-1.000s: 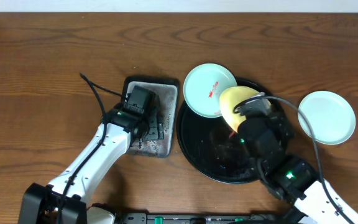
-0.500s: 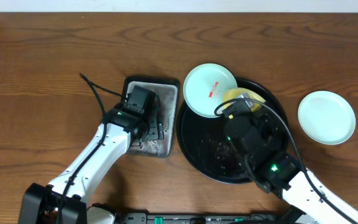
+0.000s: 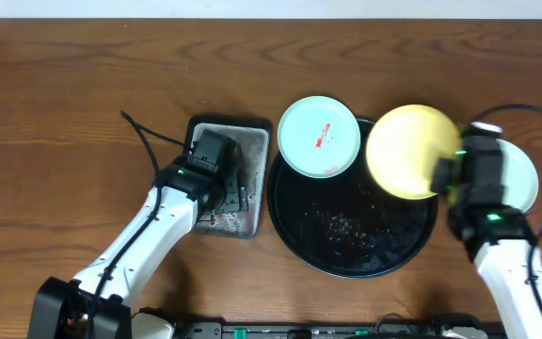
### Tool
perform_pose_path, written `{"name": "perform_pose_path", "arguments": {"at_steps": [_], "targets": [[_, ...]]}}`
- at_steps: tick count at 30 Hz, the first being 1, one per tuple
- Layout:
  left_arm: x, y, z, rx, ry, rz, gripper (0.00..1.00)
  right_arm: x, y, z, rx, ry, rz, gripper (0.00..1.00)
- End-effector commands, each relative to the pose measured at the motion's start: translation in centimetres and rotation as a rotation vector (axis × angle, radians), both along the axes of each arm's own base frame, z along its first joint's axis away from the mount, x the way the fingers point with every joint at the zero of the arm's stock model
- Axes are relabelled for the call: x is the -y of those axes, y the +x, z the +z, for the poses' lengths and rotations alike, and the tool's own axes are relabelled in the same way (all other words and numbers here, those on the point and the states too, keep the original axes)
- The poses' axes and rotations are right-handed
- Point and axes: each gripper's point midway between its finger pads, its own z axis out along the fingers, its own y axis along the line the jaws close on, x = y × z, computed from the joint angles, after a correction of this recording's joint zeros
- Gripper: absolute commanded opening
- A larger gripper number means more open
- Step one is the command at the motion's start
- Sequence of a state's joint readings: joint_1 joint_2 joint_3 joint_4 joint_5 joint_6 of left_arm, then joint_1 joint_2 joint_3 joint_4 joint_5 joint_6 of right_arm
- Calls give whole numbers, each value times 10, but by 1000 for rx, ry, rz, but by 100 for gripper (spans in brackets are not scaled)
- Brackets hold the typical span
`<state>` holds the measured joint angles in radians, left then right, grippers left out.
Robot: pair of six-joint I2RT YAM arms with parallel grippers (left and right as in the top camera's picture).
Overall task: Clean dirty plates on tray and stack at the side
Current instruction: 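Lift the yellow plate with the right gripper and stack it right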
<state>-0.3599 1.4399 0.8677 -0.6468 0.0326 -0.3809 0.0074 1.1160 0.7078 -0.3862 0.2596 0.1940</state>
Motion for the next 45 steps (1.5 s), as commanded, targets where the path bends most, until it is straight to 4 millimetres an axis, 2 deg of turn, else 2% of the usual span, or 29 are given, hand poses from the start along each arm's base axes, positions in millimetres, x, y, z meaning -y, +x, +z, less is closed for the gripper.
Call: {"name": "perform_pose_path", "arguments": {"at_steps": [1,4,9,17,21,32,33,35,40,42,45], "targets": [[2,6,6,18,-11,1,82,21,-1,-5,38,323,-151,1],[2,6,6,18,-11,1,83,59,-13,-20,26,419,-332,1],[2,6,6,18,-11,1,83,103,-27,-48,5,535,-537,1],[2,6,6,18,-11,1,83,134,-40,-87,-35,650,-706,1],[2,6,6,18,-11,1,83,138,-43,-95,-48,654,-725,1],[2,6,6,17,-11,1,83,149,-49,-94,-34,652,-761,1],[2,6,6,17,-11,1,83,149,-50,-94,-34,652,-763,6],[2,6,6,17,-11,1,83,150,-50,-94,-32,653,-763,30],[2,6,5,14,-10,2,83,142,-43,-92,-24,690,-714,45],[1,6,4,12,-9,2,83,130,-27,-83,5,729,-577,49],[2,6,4,9,-9,2,83,100,1,-60,81,794,-296,49]]}}
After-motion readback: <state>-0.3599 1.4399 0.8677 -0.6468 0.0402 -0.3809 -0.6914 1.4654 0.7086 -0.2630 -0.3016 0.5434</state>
